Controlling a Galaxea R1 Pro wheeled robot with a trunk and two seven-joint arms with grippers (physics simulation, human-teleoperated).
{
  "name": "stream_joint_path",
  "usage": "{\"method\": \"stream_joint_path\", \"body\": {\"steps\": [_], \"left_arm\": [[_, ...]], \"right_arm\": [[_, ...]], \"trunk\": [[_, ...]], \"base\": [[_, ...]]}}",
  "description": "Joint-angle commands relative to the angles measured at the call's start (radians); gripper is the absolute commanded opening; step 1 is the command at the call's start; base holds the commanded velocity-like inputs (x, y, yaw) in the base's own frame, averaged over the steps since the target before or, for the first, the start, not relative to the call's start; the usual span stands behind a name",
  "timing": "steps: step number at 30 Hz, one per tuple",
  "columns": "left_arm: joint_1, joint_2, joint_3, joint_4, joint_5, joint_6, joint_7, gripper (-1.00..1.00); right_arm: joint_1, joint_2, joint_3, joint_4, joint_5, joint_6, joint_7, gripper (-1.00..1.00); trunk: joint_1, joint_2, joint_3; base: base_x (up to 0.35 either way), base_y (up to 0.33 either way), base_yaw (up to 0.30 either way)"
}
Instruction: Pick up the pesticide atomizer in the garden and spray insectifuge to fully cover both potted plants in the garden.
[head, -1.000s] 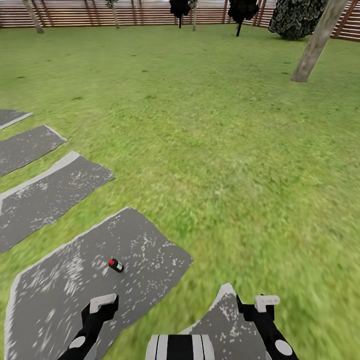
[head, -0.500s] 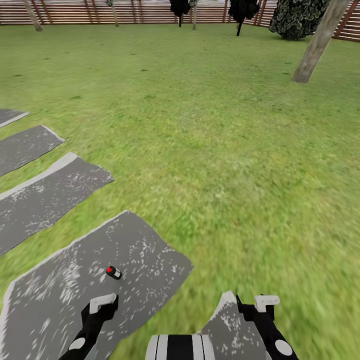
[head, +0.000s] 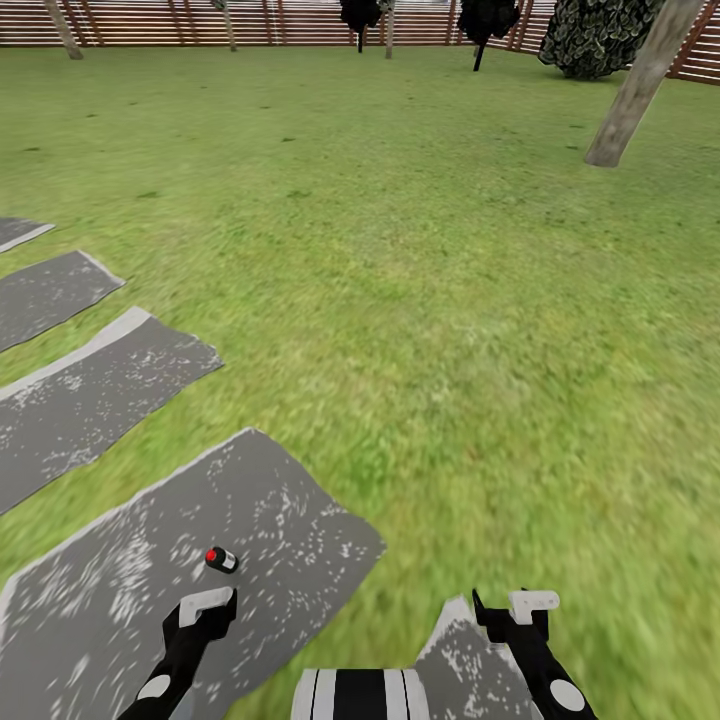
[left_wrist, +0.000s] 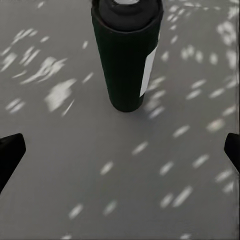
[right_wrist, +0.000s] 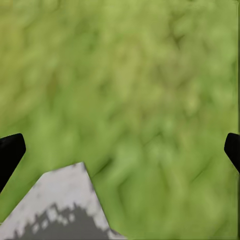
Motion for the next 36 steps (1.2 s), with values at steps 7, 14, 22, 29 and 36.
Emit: {"method": "stream_joint_path", "body": {"steps": [7,14,22,29,36], "left_arm": [[0.001,0.000,0.001,0.001,0.002,-0.007,0.000,1.00],[0.005,0.000,0.001,0.001,0.002,-0.031,0.000,1.00],[0.006,0.001,0.001,0.001,0.002,-0.033,0.000,1.00],[0.006,0.001,0.001,0.001,0.005,-0.033,0.000,1.00],[0.006,0.001,0.002,0.001,0.004,-0.034,0.000,1.00]], "right_arm": [[0.000,0.000,0.000,0.001,0.000,-0.003,0.000,1.00],[0.000,0.000,0.000,0.001,0.001,-0.003,0.000,1.00],[-0.001,0.000,0.000,0.001,0.001,-0.003,0.000,1.00],[-0.001,0.000,0.000,0.001,0.002,-0.003,0.000,1.00],[0.000,0.000,0.000,0.001,0.001,-0.003,0.000,1.00]], "trunk": [[0.000,0.000,-0.001],[0.000,0.000,-0.001],[0.000,0.000,-0.001],[0.000,0.000,-0.001],[0.000,0.000,-0.001]], "base": [[0.043,-0.022,0.000],[0.089,-0.001,0.000],[0.031,0.000,0.000],[0.103,0.000,0.000],[0.030,0.000,0.000]]}}
